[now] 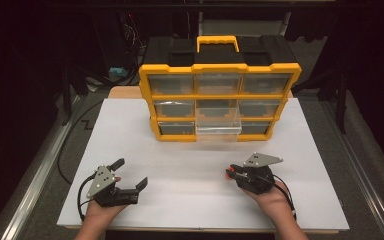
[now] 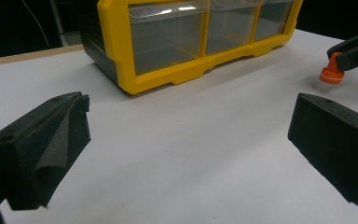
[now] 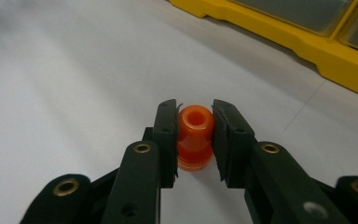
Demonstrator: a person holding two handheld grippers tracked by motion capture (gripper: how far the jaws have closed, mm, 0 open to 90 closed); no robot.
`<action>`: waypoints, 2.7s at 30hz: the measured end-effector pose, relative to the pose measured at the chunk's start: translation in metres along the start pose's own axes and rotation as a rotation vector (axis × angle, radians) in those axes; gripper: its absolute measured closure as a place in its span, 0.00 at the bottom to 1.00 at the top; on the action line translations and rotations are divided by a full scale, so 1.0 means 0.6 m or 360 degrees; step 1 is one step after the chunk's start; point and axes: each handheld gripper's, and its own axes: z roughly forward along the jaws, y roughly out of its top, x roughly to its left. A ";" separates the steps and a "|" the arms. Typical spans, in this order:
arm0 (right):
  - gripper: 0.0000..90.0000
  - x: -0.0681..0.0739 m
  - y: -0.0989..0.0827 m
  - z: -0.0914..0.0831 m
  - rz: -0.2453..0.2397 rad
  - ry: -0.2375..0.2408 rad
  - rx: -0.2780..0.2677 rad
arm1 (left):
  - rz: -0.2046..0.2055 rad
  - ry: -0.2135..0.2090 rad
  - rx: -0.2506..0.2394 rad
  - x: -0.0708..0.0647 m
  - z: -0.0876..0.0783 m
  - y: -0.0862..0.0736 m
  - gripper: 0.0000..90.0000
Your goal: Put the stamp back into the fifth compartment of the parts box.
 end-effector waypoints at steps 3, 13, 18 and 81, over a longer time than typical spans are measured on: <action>0.82 -0.002 0.010 -0.002 0.0005 0.0025 0.0056 | -0.0001 -0.0002 0.0008 0.002 0.000 0.000 0.00; 0.82 -0.004 0.036 -0.003 -0.0046 0.0067 0.0270 | 0.0021 -0.0035 0.0006 -0.006 0.006 0.001 0.00; 0.82 -0.006 0.041 -0.008 -0.0078 0.0064 0.0339 | 0.0016 -0.0033 0.0000 -0.004 0.007 0.001 0.00; 0.82 -0.029 0.161 -0.073 -0.0273 0.0297 0.0836 | 0.0029 -0.0068 -0.0009 -0.005 0.009 -0.001 0.00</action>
